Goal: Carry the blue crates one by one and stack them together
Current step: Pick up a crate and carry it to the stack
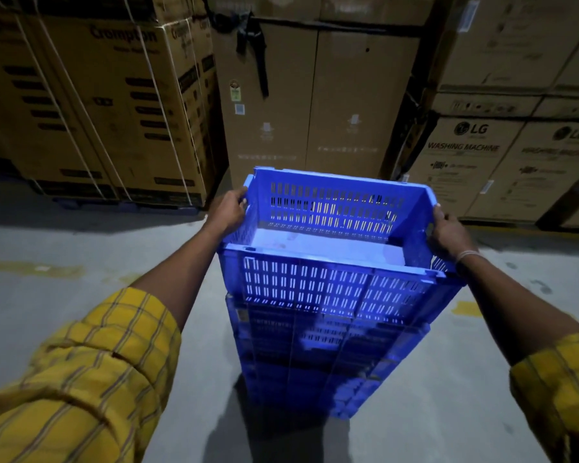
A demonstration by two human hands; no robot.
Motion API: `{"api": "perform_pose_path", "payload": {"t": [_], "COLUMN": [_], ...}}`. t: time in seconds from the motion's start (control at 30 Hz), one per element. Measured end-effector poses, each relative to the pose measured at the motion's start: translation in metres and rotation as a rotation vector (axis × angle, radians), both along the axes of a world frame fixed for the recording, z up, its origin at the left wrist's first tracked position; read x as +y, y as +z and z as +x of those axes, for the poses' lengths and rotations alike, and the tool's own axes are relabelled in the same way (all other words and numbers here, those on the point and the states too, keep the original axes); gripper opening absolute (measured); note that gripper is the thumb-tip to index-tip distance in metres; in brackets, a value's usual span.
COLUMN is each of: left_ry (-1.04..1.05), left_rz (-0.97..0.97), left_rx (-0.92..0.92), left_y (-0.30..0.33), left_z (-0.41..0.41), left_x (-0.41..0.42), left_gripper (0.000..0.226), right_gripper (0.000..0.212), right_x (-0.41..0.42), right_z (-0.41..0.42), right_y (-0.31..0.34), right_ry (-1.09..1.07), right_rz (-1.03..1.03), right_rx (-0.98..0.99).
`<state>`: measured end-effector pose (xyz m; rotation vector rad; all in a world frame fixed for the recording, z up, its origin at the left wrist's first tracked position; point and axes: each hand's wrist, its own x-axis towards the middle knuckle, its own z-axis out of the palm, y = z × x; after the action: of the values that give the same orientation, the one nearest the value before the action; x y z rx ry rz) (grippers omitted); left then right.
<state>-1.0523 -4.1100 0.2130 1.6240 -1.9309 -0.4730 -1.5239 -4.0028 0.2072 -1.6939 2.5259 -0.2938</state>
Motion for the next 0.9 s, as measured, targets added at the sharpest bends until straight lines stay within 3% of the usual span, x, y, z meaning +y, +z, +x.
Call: {"api": "perform_pose_path", "payload": {"t": [0.23, 0.33, 0.47, 0.53, 0.63, 0.9], "left_ry": [-0.066, -0.111, -0.086, -0.119, -0.139, -0.148], "left_rz": [0.023, 0.043, 0.066, 0.099, 0.127, 0.093], "left_rx": [-0.208, -0.267, -0.336, -0.452, -0.514, -0.527], "left_y": [0.000, 0.008, 0.008, -0.002, -0.006, -0.011], "left_z": [-0.009, -0.010, -0.011, -0.013, -0.018, -0.013], "left_x": [-0.002, -0.014, -0.023, -0.020, -0.021, -0.027], "left_gripper": [0.024, 0.039, 0.068, 0.078, 0.085, 0.092], "right_gripper": [0.099, 0.098, 0.090, 0.091, 0.092, 0.099], "right_x": [0.008, 0.000, -0.009, -0.002, 0.006, 0.007], "right_z": [0.008, 0.001, -0.002, 0.004, 0.006, 0.010], "right_y": [0.011, 0.028, 0.041, 0.025, 0.003, 0.009], "right_ry": [-0.021, 0.001, 0.026, 0.072, 0.097, 0.105], "right_rz": [0.201, 0.191, 0.003, 0.051, 0.149, 0.155], "right_rx": [-0.021, -0.059, -0.052, -0.009, 0.032, 0.007]}}
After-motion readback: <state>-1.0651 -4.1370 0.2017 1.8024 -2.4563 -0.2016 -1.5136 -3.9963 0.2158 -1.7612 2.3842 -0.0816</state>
